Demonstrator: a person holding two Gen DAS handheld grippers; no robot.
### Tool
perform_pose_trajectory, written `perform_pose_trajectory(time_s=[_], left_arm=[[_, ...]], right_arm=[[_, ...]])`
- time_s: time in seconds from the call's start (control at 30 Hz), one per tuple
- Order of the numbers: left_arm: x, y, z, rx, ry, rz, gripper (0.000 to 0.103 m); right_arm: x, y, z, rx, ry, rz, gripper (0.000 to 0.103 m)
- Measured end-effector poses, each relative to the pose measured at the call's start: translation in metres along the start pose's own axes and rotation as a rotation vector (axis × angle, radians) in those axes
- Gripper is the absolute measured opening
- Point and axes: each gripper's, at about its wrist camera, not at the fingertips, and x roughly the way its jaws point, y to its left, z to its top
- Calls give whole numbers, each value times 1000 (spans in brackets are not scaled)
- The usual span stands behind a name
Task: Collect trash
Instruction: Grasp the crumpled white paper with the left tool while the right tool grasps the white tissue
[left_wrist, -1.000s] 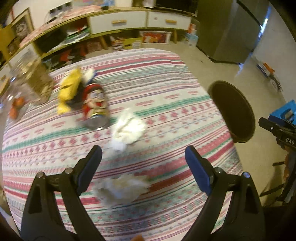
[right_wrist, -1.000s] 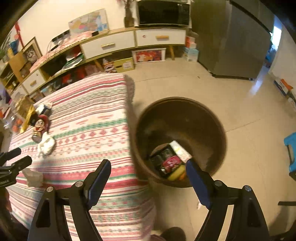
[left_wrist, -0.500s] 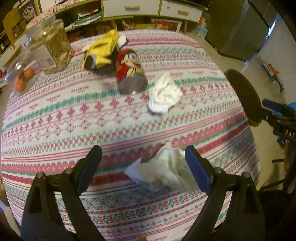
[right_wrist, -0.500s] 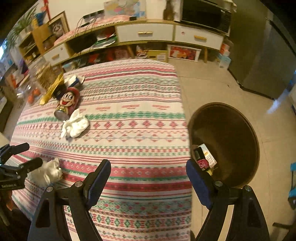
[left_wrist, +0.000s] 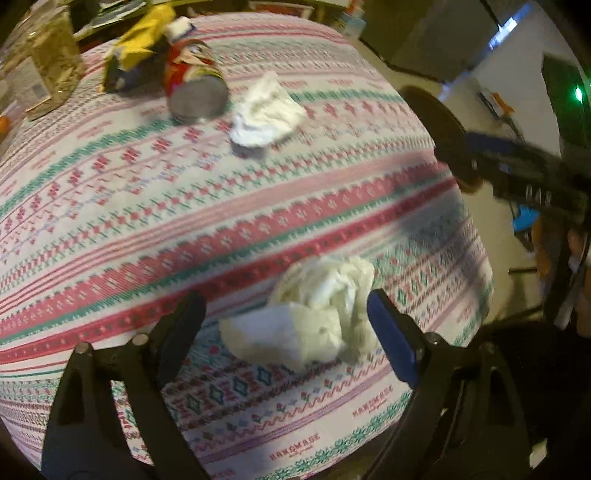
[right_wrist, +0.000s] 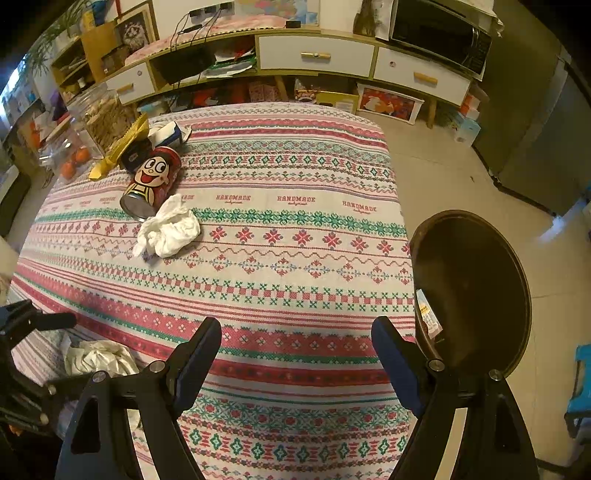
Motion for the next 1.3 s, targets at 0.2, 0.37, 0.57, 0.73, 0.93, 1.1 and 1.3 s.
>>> perform_pose_trajectory(time_s=[0.2,0.37,0.57,0.73,0.93,1.1,1.3], left_arm=[[14,-6,-9,34,63,-38,51],[1,-3,-1,38,12,-22,36],[-19,23,7,-50,-63,17,36],[-38,47,14,-120,-143,111,35],[-63,75,16,-237,-242,169,36],[-78,89,16,-290,-309,220,36],[-77,96,18,-325,-321,225,36]], right_arm=[[1,-6,-5,5,9,-11,85],[1,-8,-4,13,9,-13,85],[4,0,2,5,5,-8,85],[11,15,12,-4,0,4,85],[25,40,28,17,4,69,85],[40,63,41,60,13,132,85],[57,87,50,93,20,168,85]])
